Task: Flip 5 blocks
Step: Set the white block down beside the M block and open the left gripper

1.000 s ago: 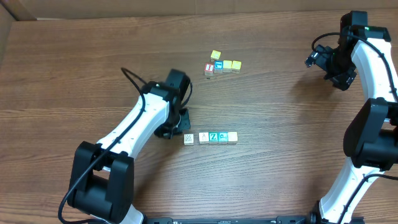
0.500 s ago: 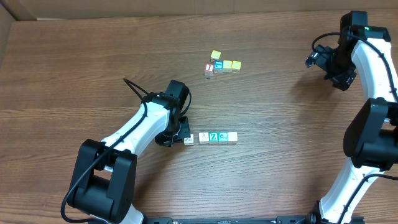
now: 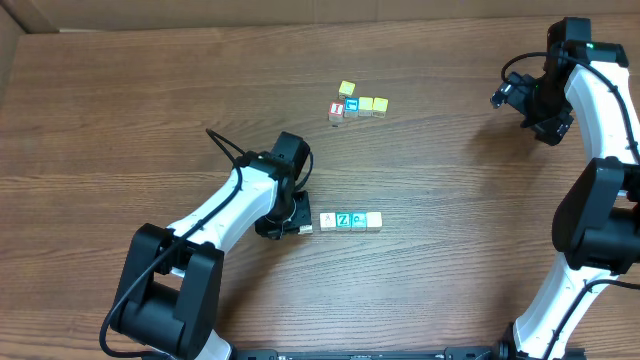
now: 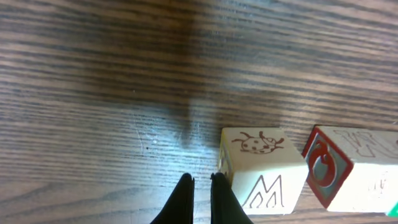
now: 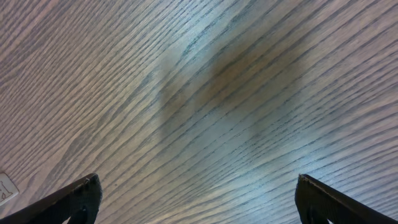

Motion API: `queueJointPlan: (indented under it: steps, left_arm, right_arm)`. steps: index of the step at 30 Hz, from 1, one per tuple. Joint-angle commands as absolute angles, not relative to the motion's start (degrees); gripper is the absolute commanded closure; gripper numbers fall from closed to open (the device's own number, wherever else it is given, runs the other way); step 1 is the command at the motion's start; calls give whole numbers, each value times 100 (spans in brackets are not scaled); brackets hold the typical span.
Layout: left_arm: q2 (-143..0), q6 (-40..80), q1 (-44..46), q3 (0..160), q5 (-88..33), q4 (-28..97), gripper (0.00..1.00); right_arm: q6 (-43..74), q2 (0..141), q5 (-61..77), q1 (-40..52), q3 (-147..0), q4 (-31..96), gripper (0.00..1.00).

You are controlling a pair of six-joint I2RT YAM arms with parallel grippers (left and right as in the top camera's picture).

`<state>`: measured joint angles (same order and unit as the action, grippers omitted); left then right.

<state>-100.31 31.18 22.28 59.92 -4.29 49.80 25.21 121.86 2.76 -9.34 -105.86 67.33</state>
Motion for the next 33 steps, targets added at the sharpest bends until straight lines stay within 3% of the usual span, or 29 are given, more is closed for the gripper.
queueJointPlan:
  steps: [1, 33]
  left_arm:
    - [-9963, 3046, 2259, 5924, -410, 4866, 96]
    - [-9963, 3041, 2403, 5924, -412, 4359, 96]
  right_arm:
    - [2484, 12055, 266, -939, -10698, 6716, 0]
    - [2484, 12055, 266, -939, -10700, 6716, 0]
